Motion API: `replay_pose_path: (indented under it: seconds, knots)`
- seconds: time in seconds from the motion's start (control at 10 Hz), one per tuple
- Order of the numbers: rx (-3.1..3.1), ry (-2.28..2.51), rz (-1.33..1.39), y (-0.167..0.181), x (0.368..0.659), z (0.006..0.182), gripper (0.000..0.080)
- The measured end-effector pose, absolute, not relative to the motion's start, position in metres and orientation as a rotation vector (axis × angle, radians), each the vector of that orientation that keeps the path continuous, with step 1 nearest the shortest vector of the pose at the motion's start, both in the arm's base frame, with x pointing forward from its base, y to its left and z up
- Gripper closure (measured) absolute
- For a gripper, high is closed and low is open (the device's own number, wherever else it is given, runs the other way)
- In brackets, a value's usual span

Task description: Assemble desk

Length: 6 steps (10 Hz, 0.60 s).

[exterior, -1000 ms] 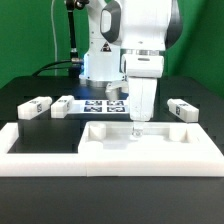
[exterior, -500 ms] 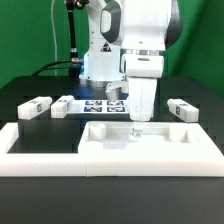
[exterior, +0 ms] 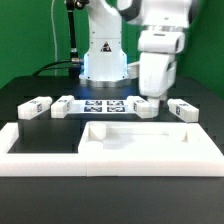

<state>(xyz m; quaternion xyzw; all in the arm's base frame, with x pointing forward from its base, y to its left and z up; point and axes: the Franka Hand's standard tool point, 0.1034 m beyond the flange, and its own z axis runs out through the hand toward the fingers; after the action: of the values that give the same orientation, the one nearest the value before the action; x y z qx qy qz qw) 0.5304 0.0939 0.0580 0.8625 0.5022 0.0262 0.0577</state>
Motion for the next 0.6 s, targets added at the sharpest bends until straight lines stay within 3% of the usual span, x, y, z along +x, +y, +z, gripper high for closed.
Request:
replay_pose_path:
  seconds: [0.2, 0.6]
  knots:
    - [2.709, 1.367, 0.108, 0.1080, 0.5375, 0.0635, 0.0150]
    - [2.871, 1.053, 0.153, 0.1091, 0.5385, 0.0575, 0.0150]
